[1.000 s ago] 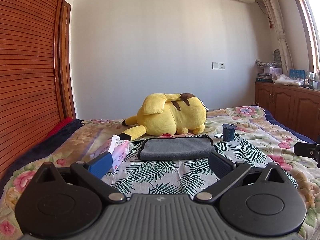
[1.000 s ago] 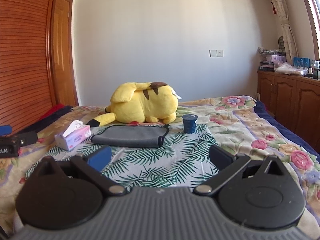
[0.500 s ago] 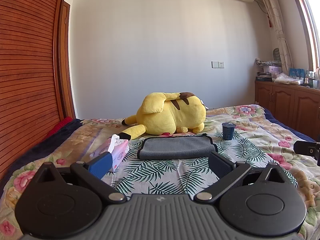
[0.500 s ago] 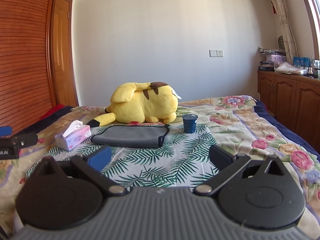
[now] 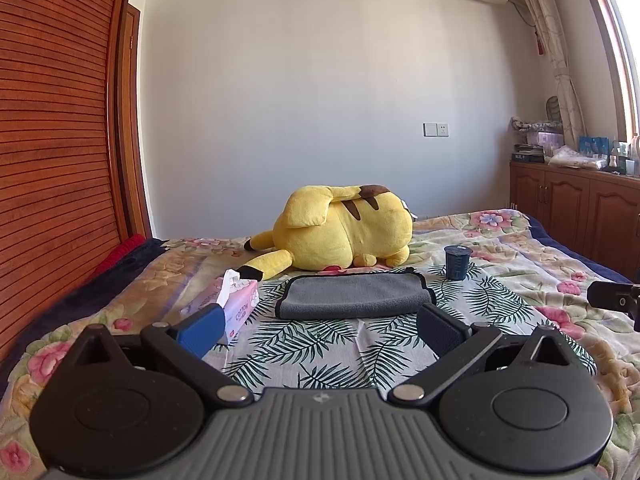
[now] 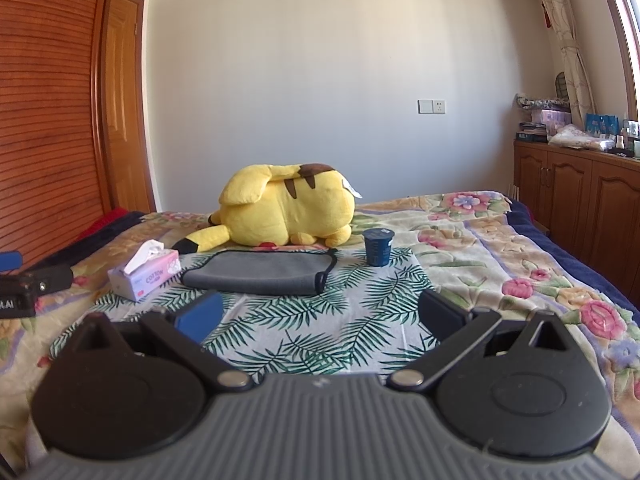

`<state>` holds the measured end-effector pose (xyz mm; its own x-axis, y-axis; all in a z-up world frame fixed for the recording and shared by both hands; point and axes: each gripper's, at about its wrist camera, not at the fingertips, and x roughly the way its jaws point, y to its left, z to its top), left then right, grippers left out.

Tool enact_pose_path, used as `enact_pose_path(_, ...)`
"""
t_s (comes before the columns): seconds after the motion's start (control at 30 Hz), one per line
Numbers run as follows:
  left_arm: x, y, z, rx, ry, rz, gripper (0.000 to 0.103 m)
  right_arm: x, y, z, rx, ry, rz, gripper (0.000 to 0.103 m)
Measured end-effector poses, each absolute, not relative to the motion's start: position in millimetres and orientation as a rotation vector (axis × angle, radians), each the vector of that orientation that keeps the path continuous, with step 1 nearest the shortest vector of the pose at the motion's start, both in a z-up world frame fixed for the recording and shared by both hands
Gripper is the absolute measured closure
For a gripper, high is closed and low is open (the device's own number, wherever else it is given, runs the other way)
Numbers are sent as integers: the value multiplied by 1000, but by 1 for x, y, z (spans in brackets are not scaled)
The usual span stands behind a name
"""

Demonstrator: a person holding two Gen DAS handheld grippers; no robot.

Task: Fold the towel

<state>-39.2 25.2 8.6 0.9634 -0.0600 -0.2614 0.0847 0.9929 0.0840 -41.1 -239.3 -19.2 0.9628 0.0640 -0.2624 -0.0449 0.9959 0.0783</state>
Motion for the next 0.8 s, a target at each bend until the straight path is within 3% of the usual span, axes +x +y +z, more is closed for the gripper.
enact_pose_path(0.8, -38, 29, 7, 100, 265, -73, 19, -41, -239, -19, 72, 268, 56, 0)
